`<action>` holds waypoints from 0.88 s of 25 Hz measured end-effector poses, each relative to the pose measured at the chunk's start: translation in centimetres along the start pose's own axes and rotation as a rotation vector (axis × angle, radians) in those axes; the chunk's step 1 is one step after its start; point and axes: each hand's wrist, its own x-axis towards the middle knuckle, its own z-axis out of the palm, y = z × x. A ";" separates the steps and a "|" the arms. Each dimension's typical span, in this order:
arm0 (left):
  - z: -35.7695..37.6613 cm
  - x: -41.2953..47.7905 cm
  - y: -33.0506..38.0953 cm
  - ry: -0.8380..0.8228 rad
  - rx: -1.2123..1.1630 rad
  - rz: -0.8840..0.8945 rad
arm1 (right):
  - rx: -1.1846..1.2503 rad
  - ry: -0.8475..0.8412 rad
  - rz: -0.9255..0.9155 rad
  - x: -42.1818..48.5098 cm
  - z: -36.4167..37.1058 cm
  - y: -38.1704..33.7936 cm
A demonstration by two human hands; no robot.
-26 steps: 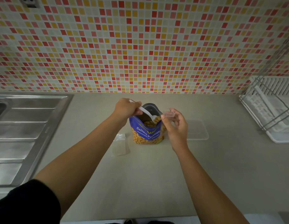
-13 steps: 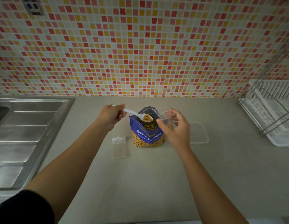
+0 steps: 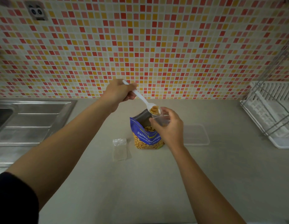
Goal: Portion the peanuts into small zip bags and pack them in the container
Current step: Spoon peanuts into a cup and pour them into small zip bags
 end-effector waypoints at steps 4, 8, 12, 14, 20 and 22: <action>1.5 -2.3 2.7 -0.040 0.390 0.351 | 0.055 0.029 0.039 0.0 0.2 -0.1; 0.1 -1.7 3.4 0.096 0.325 0.361 | 0.066 0.043 0.055 0.0 -0.2 -0.2; 0.7 -0.2 -1.5 -0.056 0.490 0.249 | 0.081 0.082 0.108 -0.1 -1.5 -0.2; 2.1 0.2 -4.2 -0.145 0.640 0.254 | 0.067 0.110 0.119 -0.1 -2.1 -0.2; 3.5 1.2 -7.6 -0.110 0.839 0.257 | 0.047 0.149 0.164 0.3 -2.7 -0.5; 2.9 1.0 -7.4 -0.029 0.754 0.282 | 0.065 0.162 0.170 0.6 -2.8 -0.8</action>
